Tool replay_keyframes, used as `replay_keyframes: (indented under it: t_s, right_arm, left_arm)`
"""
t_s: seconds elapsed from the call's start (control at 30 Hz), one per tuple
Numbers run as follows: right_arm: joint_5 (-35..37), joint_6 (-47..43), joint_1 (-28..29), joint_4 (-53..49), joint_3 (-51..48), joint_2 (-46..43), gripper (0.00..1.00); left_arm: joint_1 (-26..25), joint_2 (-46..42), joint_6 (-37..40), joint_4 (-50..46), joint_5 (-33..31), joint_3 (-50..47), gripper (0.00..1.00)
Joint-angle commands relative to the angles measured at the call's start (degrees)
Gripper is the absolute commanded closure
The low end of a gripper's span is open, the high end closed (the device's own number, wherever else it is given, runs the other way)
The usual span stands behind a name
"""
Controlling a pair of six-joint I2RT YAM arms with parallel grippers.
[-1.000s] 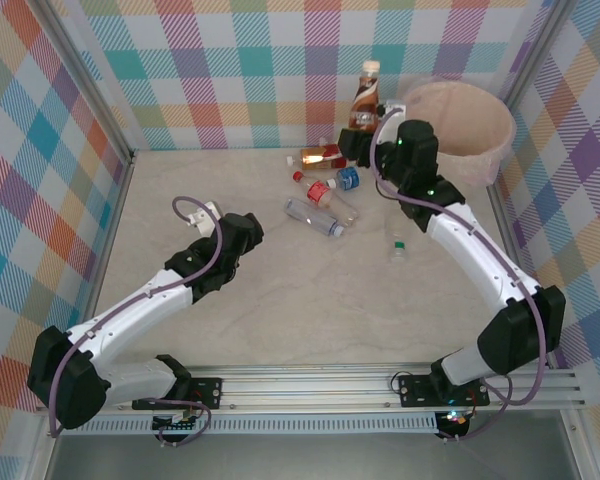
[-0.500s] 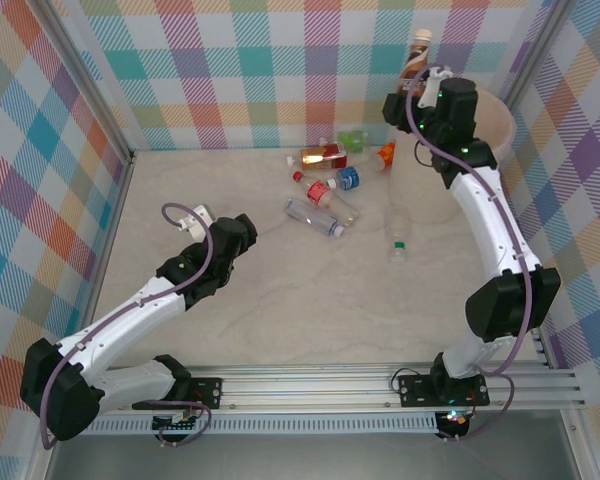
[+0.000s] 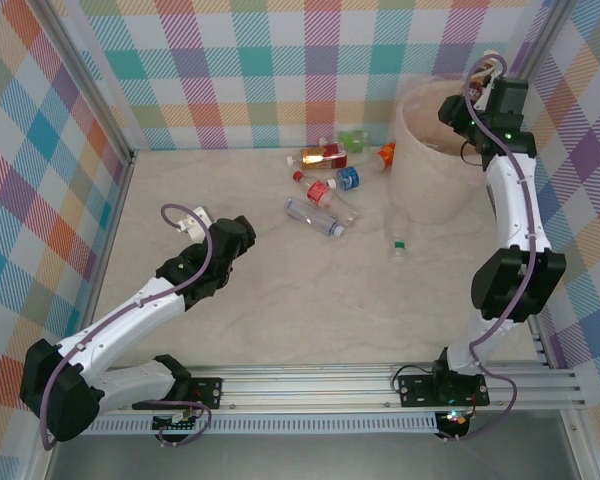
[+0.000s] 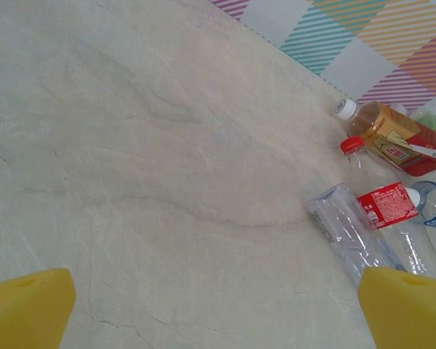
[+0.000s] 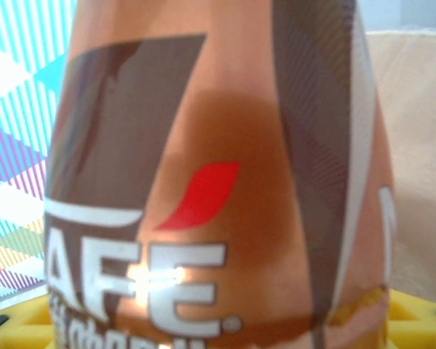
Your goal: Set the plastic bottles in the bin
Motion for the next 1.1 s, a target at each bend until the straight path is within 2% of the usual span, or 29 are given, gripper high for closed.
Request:
replay_keyframes:
  t_s: [0.0,0.1,0.23,0.3,0.5,0.77,1.07]
  right_arm:
    - [-2.11,2.94,-0.55,-2.58,4.37,3.52,0.53]
    - [-3.75,5.30,-0.55,-3.12,7.40,6.68,0.48]
    - [-9.34,8.27,-0.59,-2.25,12.23,10.38,0.25]
    - [-10.48,10.02,-0.55,-0.73,13.50,10.86,0.18]
    - [-7.60,11.88,-0.59,1.59,12.35,8.23,0.12]
    - [-6.61,10.51,-0.54,4.31,4.76,2.17,0.08]
    - [-10.73,8.90,-0.53,7.71,-4.87,-5.49,0.00]
  left_arm:
    - [0.81,-0.28,-0.87,-0.47,-1.14,-0.97,0.00]
    - [0.98,0.18,-0.93,-0.40,-1.13,-0.92,0.00]
    - [1.16,0.69,-0.88,-0.43,-0.93,-0.64,0.00]
    - [1.30,0.74,-0.84,-0.62,-0.79,-0.58,0.00]
    - [1.56,0.80,-0.99,-0.74,-0.64,-0.80,0.00]
    - [1.69,1.03,-0.93,-0.38,0.42,-0.79,0.00]
    - [1.92,1.58,-1.01,0.24,1.88,-1.32,0.00]
